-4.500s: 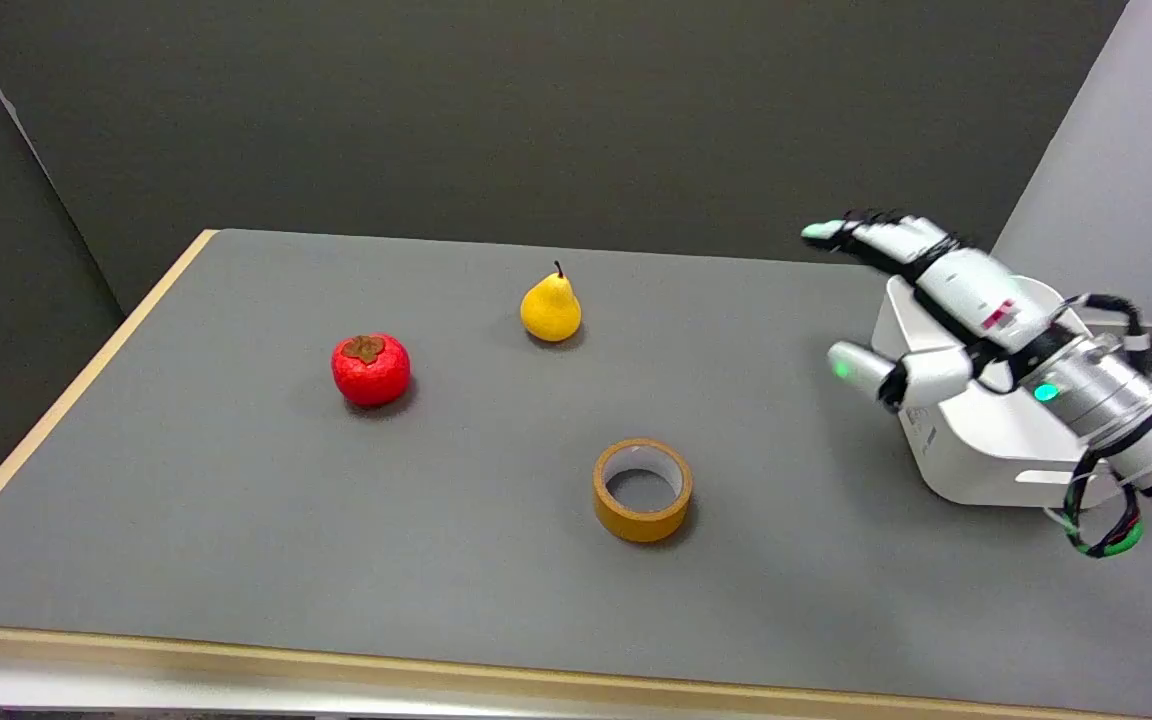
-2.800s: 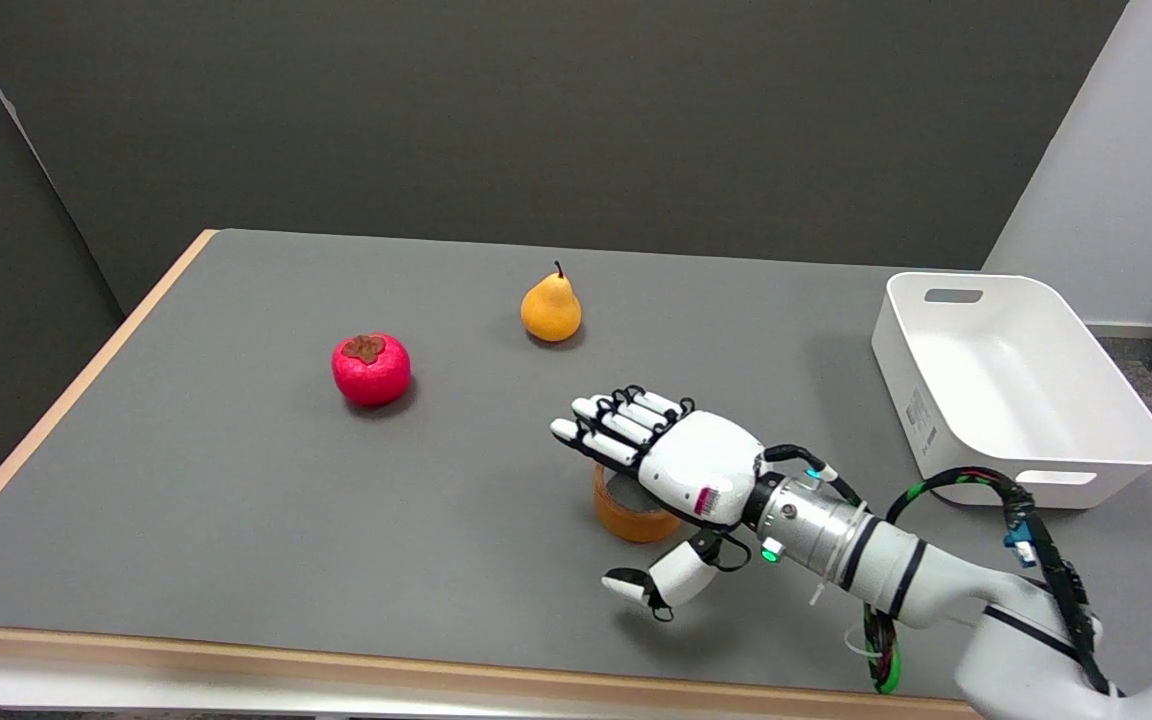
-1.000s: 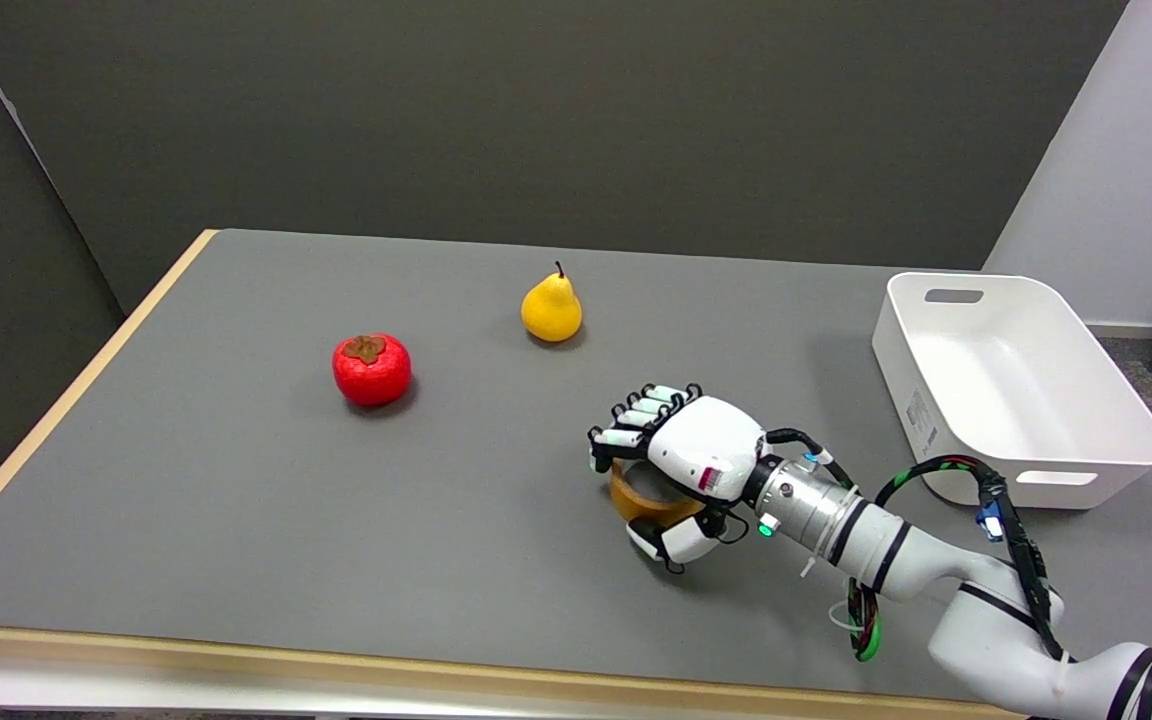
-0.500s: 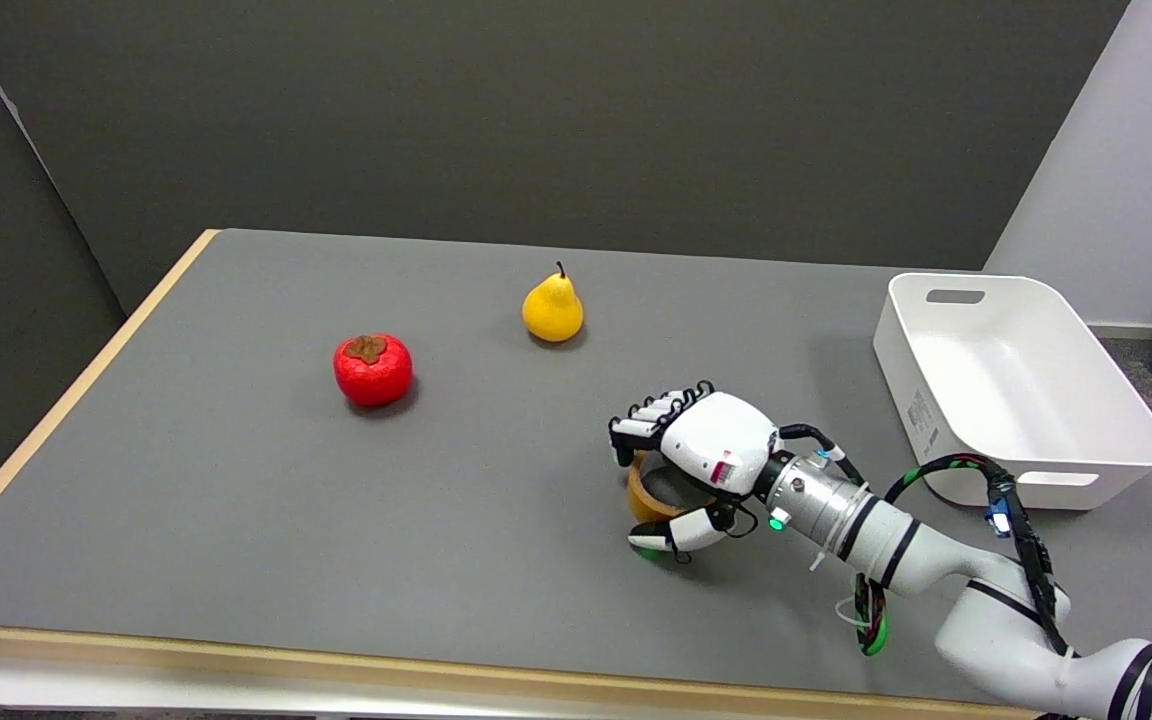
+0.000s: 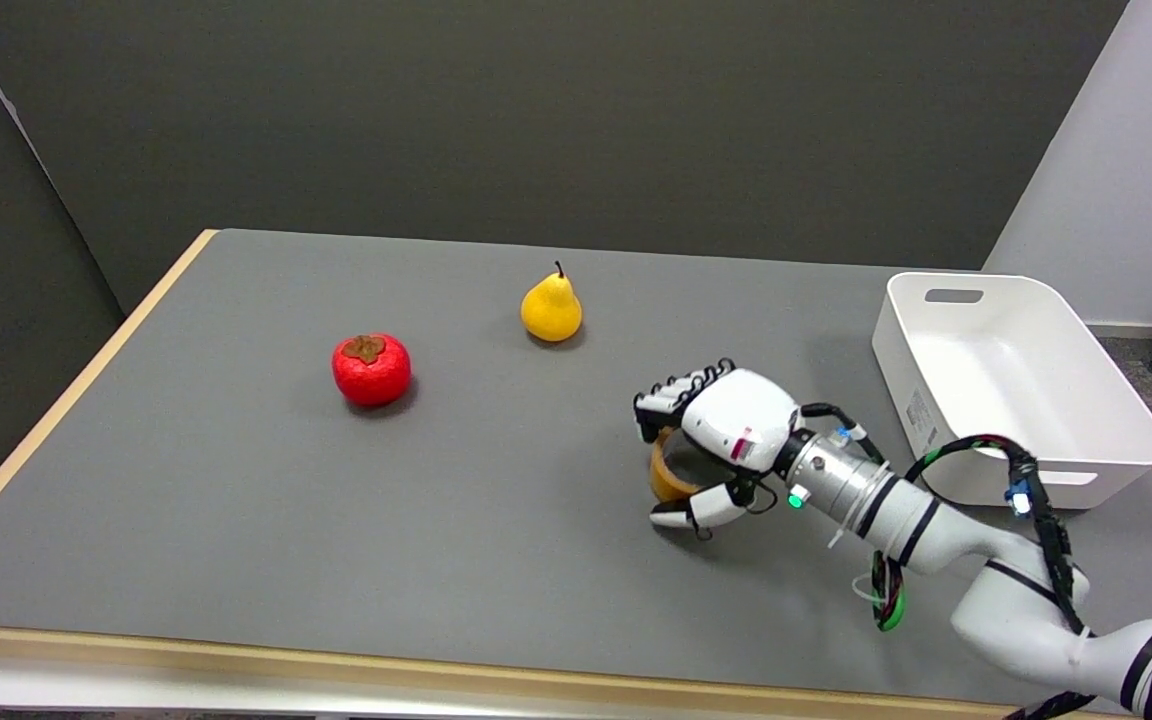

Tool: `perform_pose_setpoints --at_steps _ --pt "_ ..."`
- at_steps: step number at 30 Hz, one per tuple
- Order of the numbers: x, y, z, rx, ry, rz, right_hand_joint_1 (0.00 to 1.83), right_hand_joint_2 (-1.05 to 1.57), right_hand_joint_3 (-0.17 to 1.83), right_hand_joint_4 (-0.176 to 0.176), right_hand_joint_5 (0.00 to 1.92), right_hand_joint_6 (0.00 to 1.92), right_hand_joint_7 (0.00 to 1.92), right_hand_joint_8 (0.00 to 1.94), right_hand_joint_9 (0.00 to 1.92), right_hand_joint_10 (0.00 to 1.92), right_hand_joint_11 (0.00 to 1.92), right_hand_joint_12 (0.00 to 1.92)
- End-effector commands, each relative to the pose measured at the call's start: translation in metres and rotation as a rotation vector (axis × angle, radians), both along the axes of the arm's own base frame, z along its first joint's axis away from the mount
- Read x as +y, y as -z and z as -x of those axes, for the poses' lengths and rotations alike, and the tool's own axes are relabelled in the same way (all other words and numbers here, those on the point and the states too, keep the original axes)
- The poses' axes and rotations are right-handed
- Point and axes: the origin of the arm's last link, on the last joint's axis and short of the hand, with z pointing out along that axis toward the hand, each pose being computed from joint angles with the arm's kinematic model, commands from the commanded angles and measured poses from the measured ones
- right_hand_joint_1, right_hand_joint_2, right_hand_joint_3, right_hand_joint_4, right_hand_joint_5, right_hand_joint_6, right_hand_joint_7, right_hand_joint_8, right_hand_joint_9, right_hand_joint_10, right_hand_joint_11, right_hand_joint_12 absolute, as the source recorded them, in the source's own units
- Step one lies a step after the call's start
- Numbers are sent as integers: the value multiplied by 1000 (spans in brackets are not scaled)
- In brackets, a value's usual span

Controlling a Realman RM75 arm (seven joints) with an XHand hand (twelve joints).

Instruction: Pick up yellow tape.

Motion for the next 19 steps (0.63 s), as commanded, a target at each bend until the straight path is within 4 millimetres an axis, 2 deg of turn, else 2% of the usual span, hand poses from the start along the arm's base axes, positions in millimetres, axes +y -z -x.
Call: perform_pose_setpoints --at_steps 1,5,7,10,13,19 --pt "-17 -42 -122 72 -352 29 1171 1072 366 -67 617 1559 882 1284 842 1285 796 1677" --pt "-15 -60 -166 123 -493 81 1171 1072 365 -66 617 1559 881 1284 844 1287 796 1679" --pt "-14 -67 -179 186 -553 114 1170 1073 365 -65 617 1560 880 1283 844 1289 795 1681" --pt "-13 -91 -193 300 -615 224 1170 1073 365 -64 618 1560 880 1283 844 1290 796 1682" --pt "-13 -122 -196 363 -610 349 1170 1072 366 -64 618 1560 880 1282 845 1291 797 1684" --pt "-3 -195 -179 427 -508 599 1170 1070 370 -62 620 1562 880 1279 849 1294 801 1688"
